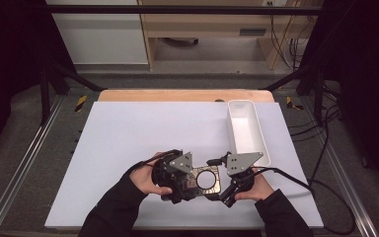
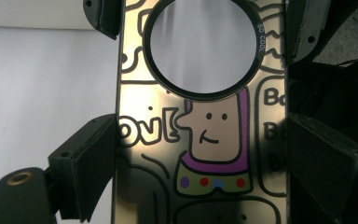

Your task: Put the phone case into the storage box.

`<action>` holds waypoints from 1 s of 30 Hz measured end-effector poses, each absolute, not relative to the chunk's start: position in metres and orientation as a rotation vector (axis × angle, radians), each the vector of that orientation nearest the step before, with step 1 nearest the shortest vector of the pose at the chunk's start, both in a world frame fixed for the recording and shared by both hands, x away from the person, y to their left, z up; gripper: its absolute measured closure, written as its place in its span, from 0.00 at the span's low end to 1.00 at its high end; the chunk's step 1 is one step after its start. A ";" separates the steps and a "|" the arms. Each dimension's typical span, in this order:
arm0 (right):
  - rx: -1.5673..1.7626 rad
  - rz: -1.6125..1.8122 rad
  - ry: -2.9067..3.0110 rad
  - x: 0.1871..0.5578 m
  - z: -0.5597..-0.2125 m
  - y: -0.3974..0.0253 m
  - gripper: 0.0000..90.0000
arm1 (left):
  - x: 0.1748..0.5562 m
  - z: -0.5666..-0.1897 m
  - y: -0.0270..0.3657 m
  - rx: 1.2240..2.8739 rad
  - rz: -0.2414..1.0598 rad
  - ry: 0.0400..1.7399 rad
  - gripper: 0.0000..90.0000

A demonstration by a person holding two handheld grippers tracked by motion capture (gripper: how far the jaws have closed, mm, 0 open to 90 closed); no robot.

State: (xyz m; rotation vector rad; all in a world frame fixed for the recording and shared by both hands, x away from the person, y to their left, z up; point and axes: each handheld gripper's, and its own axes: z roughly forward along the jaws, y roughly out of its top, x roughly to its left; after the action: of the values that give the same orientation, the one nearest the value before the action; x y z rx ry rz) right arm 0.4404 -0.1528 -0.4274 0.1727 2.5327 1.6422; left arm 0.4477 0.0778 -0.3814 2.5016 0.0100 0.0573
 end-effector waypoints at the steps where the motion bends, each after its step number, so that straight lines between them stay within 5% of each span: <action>1: 0.166 1.649 2.535 0.440 -0.428 -0.153 0.03 | 0.447 -0.381 0.078 2.500 0.058 0.007 0.13; 30: 0.097 1.713 2.577 0.441 -0.430 -0.152 0.13 | 0.449 -0.386 0.083 2.504 0.015 -0.033 0.13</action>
State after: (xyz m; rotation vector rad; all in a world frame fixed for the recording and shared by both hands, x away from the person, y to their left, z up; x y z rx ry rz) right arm 0.4408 -0.1519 -0.4300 0.0967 2.5768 1.7131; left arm 0.4493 0.0830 -0.3860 2.5037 -0.0329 0.0151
